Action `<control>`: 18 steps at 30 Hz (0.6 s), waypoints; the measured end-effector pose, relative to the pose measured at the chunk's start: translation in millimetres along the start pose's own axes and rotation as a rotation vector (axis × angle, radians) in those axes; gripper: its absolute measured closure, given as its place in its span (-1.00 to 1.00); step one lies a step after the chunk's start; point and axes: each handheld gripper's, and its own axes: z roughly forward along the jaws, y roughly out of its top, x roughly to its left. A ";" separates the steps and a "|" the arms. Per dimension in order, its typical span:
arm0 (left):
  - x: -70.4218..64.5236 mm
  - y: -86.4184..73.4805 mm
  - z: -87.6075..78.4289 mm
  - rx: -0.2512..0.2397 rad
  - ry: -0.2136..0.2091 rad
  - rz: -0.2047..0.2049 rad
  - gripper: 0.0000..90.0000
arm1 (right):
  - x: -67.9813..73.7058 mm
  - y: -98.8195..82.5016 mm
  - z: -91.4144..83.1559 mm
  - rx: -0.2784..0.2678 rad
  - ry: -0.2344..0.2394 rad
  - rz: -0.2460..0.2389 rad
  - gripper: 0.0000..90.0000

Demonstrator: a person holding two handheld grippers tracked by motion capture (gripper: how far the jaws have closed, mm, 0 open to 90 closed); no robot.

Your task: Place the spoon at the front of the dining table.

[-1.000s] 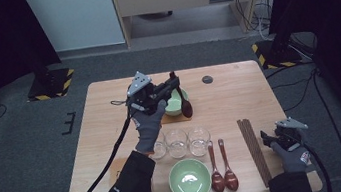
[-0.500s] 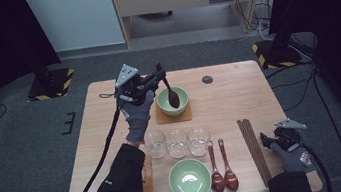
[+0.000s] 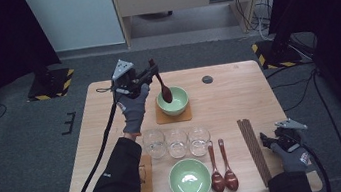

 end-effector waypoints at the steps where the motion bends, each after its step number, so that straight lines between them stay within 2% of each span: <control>1: 1.1 0.0 0.7 -0.001 0.003 0.000 0.85 | -0.4 -0.1 0.0 0.001 0.001 0.004 -0.39; 5: 6.2 -2.1 3.3 -0.001 0.020 -0.006 0.85 | -2.1 -0.6 -0.1 0.008 0.013 0.021 -0.42; 18: 20.6 -8.3 18.0 -0.010 0.057 -0.033 0.85 | -2.3 -0.5 0.1 0.009 0.017 0.022 -0.43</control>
